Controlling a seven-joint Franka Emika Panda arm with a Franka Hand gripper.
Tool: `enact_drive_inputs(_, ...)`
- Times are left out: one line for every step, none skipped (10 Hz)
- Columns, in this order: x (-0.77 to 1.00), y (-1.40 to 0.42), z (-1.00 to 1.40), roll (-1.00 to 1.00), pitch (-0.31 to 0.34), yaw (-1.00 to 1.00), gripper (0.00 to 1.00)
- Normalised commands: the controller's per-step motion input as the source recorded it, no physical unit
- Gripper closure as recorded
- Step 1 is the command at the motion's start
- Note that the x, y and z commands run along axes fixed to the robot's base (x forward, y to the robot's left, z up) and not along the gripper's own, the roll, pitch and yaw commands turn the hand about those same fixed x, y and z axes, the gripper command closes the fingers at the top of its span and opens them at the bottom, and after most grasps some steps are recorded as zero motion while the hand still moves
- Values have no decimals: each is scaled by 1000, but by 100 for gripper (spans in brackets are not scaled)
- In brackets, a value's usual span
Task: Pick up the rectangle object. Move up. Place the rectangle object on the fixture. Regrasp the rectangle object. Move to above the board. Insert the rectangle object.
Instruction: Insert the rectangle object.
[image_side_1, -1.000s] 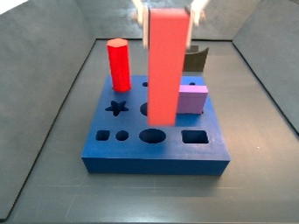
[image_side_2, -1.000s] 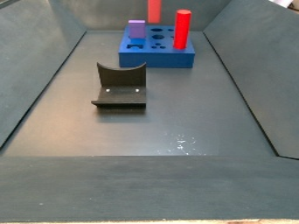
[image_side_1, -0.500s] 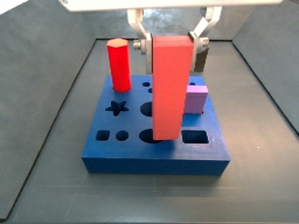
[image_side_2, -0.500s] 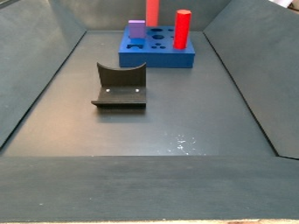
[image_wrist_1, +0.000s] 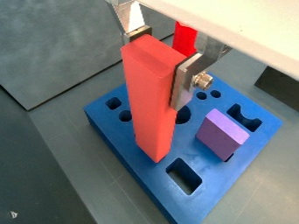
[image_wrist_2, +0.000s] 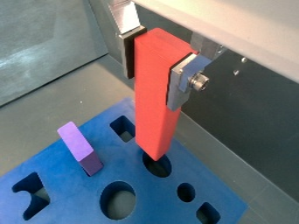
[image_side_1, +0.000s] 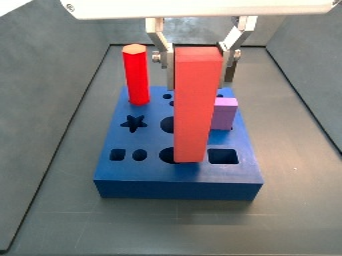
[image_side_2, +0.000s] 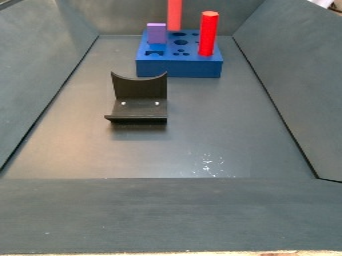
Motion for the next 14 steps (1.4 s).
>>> enact_drive_inputs(1000,0,-123,117,144,0,100)
enact_drive_inputs(1000,-3,-51,84,131,0,100)
enact_drive_inputs(886,-34,0,66,151,-46,100)
enact_drive_inputs(-14,0,0,0,-27,0,100)
enact_drive_inputs(0,0,0,0,0,43,100)
enact_drive_inputs(474,0,0,0,-23,-57,100)
enact_drive_inputs(1000,0,0,3,-29,-94,100)
enact_drive_inputs(1000,0,0,23,-59,-17,100)
enact_drive_inputs(1000,0,-71,56,-51,-3,100)
enact_drive_inputs(1000,14,-140,86,-36,-3,100)
enact_drive_inputs(1000,51,-186,106,-19,0,100)
enact_drive_inputs(1000,63,-177,123,-19,0,100)
enact_drive_inputs(1000,37,-143,131,-33,0,100)
enact_drive_inputs(1000,0,-109,129,-63,-6,100)
